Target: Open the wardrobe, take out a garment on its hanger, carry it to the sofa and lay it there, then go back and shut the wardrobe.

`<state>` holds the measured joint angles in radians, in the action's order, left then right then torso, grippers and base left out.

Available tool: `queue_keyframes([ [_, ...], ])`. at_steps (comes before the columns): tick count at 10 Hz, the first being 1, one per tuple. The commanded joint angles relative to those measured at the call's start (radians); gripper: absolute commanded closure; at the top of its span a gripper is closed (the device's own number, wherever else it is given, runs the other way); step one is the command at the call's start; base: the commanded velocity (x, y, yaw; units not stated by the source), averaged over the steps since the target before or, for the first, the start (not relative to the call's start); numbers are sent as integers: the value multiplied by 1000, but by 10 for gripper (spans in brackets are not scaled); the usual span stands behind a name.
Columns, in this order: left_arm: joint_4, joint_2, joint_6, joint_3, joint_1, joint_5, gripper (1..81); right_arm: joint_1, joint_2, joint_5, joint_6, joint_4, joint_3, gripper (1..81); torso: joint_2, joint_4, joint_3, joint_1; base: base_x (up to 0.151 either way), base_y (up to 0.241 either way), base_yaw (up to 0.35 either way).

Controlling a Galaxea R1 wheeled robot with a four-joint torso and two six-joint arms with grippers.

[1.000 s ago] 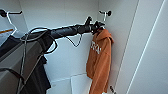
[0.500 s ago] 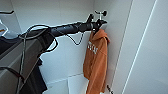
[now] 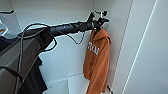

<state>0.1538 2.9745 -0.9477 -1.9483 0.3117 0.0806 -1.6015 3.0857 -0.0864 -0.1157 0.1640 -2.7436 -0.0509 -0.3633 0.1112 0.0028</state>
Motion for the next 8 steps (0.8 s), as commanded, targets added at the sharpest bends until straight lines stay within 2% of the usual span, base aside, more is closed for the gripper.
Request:
queue_keyframes([
  [1,-8,-15,3,31,226,-113,10,27,6,59,-2,9,6,10,0,0,0,0,0,0,0],
  [2,-8,-15,3,31,218,-114,10,24,6,57,-2,11,6,10,0,0,0,0,0,0,0],
  [3,-10,-20,3,38,215,-131,811,17,6,57,-2,11,3,10,0,0,0,0,0,0,0],
  [4,-16,-29,3,52,212,-151,811,17,6,57,-2,11,3,10,0,0,0,0,0,0,0],
  [8,-17,-89,1,126,230,-157,811,17,7,57,-2,11,6,10,1,0,1,1,0,0,0],
])
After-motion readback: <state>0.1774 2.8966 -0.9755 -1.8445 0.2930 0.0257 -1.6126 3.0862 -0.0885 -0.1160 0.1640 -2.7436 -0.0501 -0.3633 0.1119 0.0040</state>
